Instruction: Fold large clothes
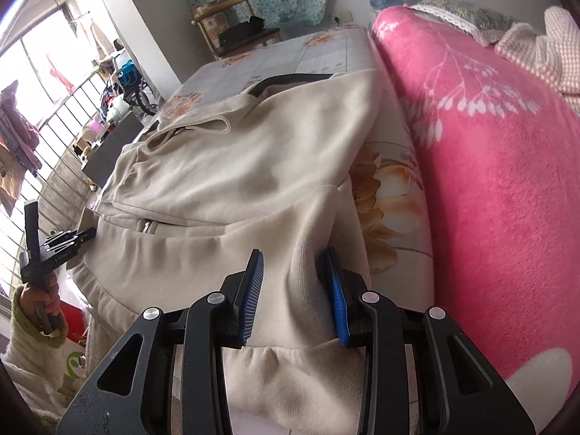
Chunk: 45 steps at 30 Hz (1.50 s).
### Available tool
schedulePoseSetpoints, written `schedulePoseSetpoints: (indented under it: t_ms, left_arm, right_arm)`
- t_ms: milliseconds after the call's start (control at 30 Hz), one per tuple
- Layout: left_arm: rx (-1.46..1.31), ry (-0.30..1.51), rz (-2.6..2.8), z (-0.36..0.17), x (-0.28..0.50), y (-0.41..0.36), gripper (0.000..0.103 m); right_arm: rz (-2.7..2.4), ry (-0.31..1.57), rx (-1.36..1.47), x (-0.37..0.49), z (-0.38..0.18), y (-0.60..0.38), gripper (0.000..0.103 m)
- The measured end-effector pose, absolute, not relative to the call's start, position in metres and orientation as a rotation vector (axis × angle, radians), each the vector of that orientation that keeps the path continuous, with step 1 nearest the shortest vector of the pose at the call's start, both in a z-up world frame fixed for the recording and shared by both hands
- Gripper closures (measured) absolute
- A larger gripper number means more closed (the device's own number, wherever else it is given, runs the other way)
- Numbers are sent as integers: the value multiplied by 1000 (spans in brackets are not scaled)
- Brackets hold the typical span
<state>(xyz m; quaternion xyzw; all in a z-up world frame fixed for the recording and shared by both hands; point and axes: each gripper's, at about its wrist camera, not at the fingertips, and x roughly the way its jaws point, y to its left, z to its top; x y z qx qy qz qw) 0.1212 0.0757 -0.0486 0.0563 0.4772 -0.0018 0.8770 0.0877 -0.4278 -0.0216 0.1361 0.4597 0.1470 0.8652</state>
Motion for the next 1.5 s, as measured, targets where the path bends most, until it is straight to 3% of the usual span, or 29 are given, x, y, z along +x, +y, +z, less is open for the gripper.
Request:
schedulePoseSetpoints:
  t_ms: [433,700,1500]
  left_arm:
    - [73,990,-24,-50,120,81,78]
    - [59,998,-29,-50,120,82,78]
    - [31,1013,-30,-50,123,84,78]
  right_arm:
    - [279,1008,211,98,-25,-415,71]
    - [195,1024,65,91,-22,-400,83]
    - [60,1039,-174,94,-25,-366,80]
